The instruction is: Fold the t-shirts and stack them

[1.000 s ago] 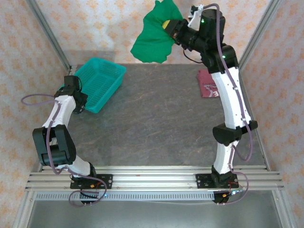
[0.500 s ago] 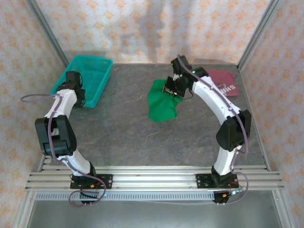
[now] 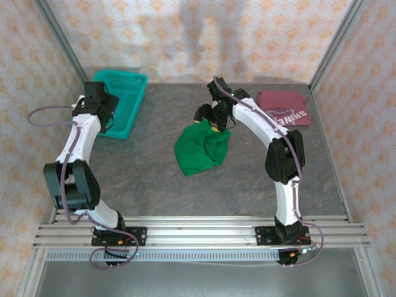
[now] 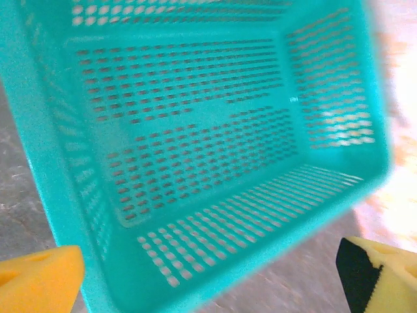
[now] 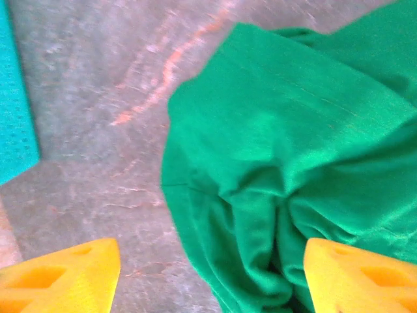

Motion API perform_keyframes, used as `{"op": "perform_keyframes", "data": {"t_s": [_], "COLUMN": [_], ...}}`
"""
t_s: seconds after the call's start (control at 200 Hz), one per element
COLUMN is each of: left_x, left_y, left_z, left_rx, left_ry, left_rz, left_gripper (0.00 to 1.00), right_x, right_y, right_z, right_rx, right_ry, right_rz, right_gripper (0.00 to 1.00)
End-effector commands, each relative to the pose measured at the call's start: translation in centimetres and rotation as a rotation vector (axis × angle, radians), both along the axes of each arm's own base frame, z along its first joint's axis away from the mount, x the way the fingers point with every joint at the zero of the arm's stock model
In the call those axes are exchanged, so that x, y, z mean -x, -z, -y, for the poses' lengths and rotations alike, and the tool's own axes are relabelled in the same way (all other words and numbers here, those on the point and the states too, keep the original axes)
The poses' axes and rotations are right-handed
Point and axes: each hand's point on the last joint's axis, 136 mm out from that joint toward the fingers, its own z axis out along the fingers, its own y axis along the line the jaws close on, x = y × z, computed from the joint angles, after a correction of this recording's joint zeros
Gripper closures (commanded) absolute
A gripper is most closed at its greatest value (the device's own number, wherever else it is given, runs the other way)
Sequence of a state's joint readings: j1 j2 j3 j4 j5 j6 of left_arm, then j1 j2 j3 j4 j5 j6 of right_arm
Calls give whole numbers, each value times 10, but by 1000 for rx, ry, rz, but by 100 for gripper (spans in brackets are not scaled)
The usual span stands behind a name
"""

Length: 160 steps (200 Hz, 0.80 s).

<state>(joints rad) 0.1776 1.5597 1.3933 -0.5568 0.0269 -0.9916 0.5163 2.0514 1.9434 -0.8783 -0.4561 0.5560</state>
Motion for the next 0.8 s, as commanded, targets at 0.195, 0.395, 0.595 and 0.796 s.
{"op": "perform_keyframes", "data": {"t_s": [0.195, 0.395, 0.595, 0.796], "left_x": [32, 85, 145, 151], "left_y": [-86, -19, 69, 117], "left_z": [93, 197, 270, 304], "left_rx": [-155, -73, 101, 167], "left_ry": [410, 808, 1070, 1125], "left_rz": [66, -76, -247, -299], "left_gripper": [0, 2, 18, 28], "right_x": [34, 90, 114, 108], "right_y": [-71, -28, 44, 80], "right_z": [77, 91, 84, 63], "right_rx": [112, 80, -63, -211], "right_ry": [5, -51, 17, 61], "right_rz": [98, 19, -62, -85], "right_gripper": [25, 28, 36, 47]}}
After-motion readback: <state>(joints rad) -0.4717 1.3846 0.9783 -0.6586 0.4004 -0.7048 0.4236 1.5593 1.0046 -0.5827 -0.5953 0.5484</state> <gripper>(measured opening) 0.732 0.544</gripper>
